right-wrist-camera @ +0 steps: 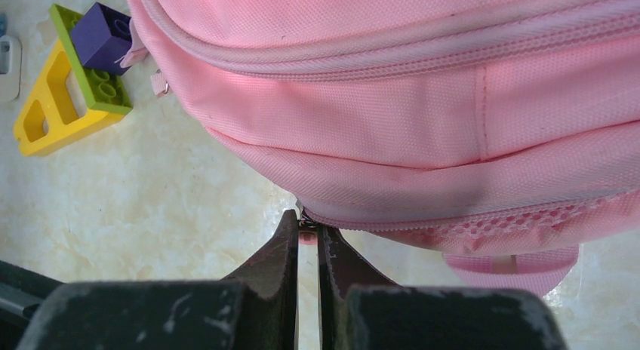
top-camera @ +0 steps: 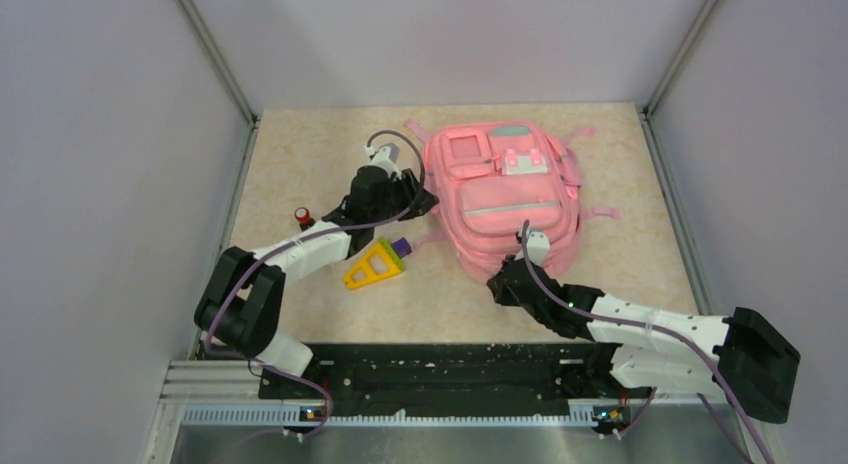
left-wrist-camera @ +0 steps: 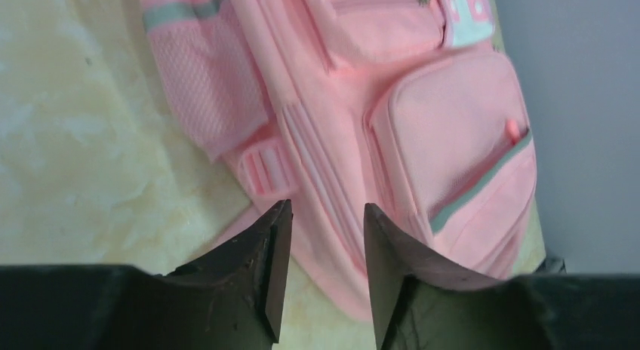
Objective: Pack the student bag
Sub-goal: Zip the student bag at the center of the board.
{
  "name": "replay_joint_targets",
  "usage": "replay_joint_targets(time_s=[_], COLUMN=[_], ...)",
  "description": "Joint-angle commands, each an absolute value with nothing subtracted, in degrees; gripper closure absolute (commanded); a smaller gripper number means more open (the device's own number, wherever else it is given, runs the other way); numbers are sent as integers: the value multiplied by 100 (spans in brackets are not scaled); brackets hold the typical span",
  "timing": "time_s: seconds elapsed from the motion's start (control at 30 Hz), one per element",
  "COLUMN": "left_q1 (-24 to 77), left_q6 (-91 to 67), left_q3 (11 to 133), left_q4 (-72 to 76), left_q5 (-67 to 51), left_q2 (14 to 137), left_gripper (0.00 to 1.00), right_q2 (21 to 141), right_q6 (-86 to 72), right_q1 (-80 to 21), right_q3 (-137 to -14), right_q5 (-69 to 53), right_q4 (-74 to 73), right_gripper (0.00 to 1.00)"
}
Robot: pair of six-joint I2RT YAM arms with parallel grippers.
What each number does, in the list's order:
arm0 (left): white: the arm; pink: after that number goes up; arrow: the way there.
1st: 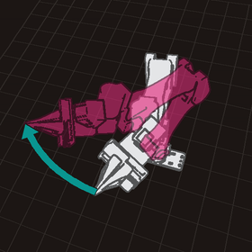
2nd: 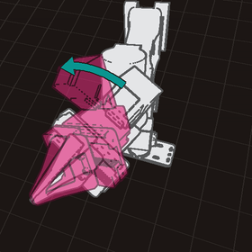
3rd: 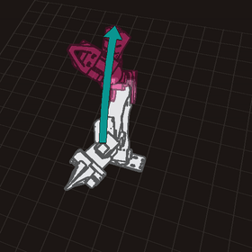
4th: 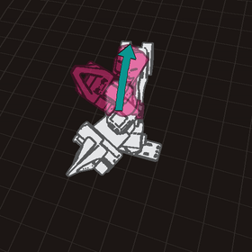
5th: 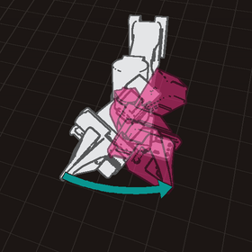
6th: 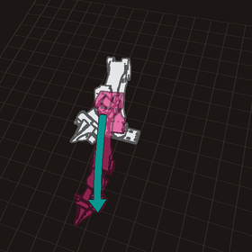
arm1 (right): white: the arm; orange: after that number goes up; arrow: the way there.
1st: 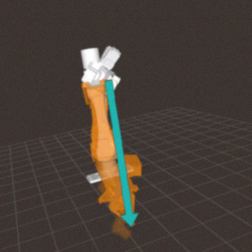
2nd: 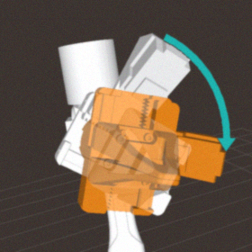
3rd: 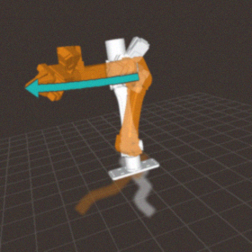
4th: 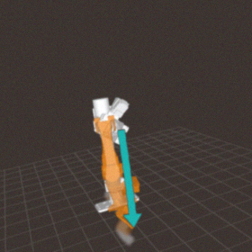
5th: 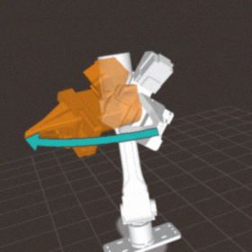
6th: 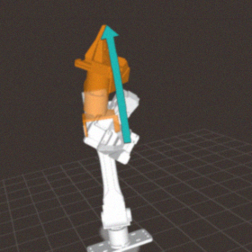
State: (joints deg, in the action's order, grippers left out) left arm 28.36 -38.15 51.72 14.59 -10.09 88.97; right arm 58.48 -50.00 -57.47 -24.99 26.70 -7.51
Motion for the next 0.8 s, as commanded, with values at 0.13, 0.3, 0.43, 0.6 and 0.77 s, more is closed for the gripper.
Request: replay_joint_targets(time_s=[0.13, 0.3, 0.43, 0.6, 0.77], left_q1=[3680, 4236, 4458, 4698, 4737], left_q6=[-4834, -5515, -5949, -6084, -6197], left_q3=[3938, 3637, 3572, 3518, 3371], left_q4=[2088, 2993, 3533, 3674, 3806], left_q5=[-941, -878, -869, -672, -478], left_q2=[7766, 8166, 8658, 8900, 9072], left_gripper=[35, 28, 27, 27, 27], right_q2=[5821, 5970, 5936, 5674, 5471], right_q6=[-4725, -4763, -4701, -4663, -4644], right_q1=[-5678, -5679, -5681, -5678, -5680], right_q3=[-2503, -2537, -2643, -2612, -2552], right_q5=[2021, 1868, 1873, 1920, 2142], right_q4=[-725, -526, -601, -613, -619], right_gripper=[100, 100, 100, 100, 100])
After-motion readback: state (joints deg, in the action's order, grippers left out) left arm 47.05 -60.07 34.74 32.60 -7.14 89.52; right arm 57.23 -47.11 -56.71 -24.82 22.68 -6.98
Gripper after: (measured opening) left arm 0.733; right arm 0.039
